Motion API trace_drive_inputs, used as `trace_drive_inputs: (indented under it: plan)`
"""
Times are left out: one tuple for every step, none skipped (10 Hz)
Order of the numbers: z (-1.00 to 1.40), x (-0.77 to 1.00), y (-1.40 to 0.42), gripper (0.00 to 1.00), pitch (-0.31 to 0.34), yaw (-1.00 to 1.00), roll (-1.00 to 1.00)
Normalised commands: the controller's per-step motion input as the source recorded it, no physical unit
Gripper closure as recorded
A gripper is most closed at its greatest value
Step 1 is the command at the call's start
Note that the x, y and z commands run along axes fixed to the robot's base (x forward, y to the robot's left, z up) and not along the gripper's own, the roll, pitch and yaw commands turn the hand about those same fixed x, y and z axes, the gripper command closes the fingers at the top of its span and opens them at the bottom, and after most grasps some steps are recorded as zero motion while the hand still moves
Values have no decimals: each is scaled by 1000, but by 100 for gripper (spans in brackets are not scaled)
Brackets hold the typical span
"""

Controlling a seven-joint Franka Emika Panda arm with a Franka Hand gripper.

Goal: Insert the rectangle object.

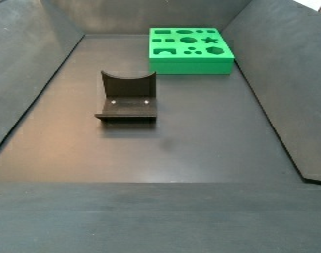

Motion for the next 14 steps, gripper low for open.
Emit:
trace_drive_inputs:
  plan:
    - [-1000, 817, -540, 100, -67, 6, -41]
    - [-951, 883, -463, 100, -36, 0, 0]
    - [-951, 823, -474, 100, 0, 0, 110]
    - [-786, 797, -480, 100, 3, 11, 204]
    - [-594, 734, -526, 100, 54, 29, 287]
    - [-346, 586, -443, 100, 84, 86, 437]
    - [-340, 363, -503, 100, 73, 126, 451]
    - [-457, 257, -580, 100, 30, 117, 354]
    - [-334, 123, -366, 100, 27, 63, 174]
    - [-266, 29, -183, 100, 40, 86, 29]
    - [-280, -129, -174, 100, 0, 160, 0]
    - [-220, -143, -111, 100, 0, 189, 0]
    - [-209, -223, -126, 100, 0, 200, 0]
    - [-229, -186, -157, 100, 0, 174, -20]
